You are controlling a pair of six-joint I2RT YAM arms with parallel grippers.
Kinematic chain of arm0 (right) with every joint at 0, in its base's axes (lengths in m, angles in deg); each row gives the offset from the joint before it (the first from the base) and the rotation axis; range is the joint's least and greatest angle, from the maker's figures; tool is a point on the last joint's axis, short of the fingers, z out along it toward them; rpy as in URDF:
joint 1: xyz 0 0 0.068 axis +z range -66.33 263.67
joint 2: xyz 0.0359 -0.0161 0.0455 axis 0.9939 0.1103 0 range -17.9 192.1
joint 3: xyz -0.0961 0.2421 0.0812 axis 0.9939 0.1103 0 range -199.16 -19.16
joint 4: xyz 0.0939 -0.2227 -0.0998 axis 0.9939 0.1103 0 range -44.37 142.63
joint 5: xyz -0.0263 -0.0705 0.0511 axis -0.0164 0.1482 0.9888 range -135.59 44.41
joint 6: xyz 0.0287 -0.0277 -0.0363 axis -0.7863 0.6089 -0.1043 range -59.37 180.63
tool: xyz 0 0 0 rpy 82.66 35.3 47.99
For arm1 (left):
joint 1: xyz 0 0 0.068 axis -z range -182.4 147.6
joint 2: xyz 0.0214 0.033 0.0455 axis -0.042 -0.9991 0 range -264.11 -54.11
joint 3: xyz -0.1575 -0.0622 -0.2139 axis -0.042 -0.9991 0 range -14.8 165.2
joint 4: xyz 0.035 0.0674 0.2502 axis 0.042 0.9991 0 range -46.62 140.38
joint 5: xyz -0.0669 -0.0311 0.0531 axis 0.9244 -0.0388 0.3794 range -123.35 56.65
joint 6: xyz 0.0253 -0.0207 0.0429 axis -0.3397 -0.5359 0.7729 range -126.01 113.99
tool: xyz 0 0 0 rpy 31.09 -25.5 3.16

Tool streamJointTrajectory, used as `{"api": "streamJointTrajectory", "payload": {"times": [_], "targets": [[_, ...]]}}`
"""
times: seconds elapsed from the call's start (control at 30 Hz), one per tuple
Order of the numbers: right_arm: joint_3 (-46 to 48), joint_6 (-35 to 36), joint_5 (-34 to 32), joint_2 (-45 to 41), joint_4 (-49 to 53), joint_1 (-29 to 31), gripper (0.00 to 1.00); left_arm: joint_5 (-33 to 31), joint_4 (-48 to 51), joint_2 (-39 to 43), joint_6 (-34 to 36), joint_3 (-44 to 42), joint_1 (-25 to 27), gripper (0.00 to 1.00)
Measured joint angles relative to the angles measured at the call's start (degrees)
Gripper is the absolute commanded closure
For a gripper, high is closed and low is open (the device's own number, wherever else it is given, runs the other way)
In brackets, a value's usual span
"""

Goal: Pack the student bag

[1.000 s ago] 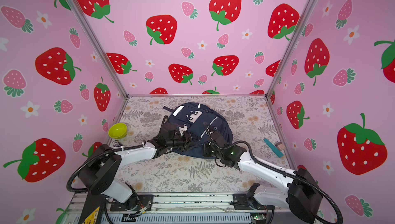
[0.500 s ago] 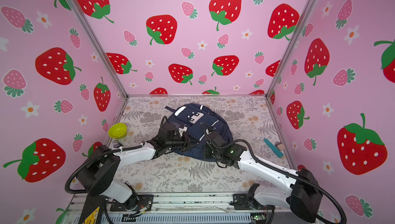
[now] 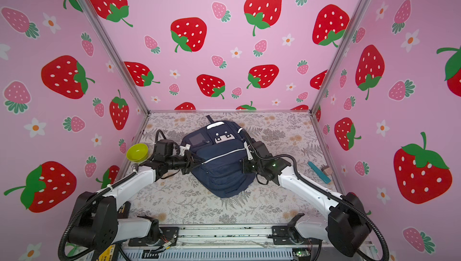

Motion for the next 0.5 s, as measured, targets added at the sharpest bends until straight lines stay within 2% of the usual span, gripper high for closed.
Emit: {"api": "streamJointTrajectory", "payload": {"times": [0.07, 0.17, 0.23, 0.33, 0.37, 0.5], "targets": [[-0.24, 0.72, 1.29, 0.44, -0.76, 1.97, 1.0, 1.33, 4.55, -1.86, 3.54, 2.23, -5.44, 1.0], [-1.46, 0.55, 1.29, 1.66, -2.6, 8.22, 1.0, 2.34, 9.07, -5.7, 6.54, 5.62, -11.21, 0.99], [-1.77, -0.63, 0.68, 2.56, -4.5, 11.87, 1.0, 2.64, 9.29, -7.82, 6.64, 6.25, -13.2, 0.78], [-1.77, -3.3, 0.02, 3.74, -5.4, 15.37, 1.0, -1.22, 8.66, -8.98, 5.14, 6.43, -14.01, 0.57], [-1.77, -4.22, -0.22, 4.17, -5.22, 16.09, 1.0, -3.37, 8.68, -8.55, 5.2, 6.67, -14.14, 0.53], [-2.99, -6.64, -1.11, 6.36, -4.17, 17.59, 1.0, -9.38, 12.0, -1.64, 5.49, 6.95, -12.96, 0.49]]}}
